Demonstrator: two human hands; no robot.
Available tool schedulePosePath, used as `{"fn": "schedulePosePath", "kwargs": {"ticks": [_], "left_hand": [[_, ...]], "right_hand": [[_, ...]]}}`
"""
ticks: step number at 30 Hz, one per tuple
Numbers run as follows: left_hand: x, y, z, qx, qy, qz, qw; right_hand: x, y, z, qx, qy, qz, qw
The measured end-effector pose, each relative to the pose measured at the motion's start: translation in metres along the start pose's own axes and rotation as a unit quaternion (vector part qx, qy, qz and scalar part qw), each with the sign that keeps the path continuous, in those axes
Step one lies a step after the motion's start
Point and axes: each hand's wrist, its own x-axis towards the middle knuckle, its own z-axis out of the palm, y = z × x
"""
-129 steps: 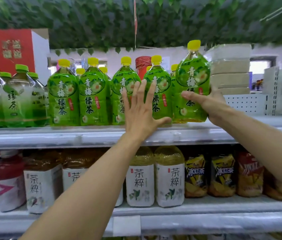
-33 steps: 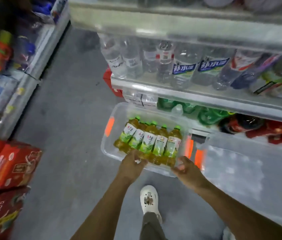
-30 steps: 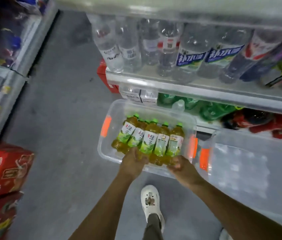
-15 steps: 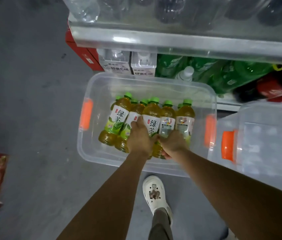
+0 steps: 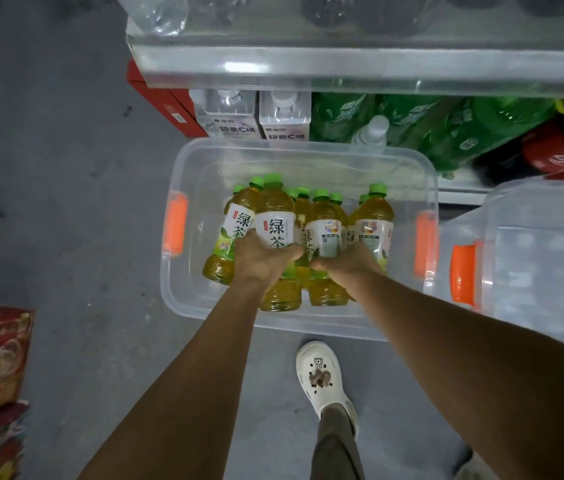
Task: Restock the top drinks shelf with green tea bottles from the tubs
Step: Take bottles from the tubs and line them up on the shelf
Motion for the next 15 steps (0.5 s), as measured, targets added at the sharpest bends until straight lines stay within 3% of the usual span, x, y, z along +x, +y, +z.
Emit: {"fn": "schedulePosePath", "kwargs": {"ticks": [6, 10, 15], "left_hand": [[-0.054, 0.022, -0.014, -0.154, -0.045, -0.039, 0.986], [-0.106, 0.055, -0.018, -0.188, -0.061, -0.017, 0.980], [-0.188, 0.107, -0.003, -0.247, -0.118, 0.029, 0.961]], "right_hand": [[-0.058, 0.004, -0.057, 0.171, -0.048, 0.015, 0.984], [-0.109, 0.016, -0.111, 0.226, -0.096, -0.027, 0.969], [-0.172, 0.042, -0.189, 0.344, -0.159, -0.116, 0.918]]}}
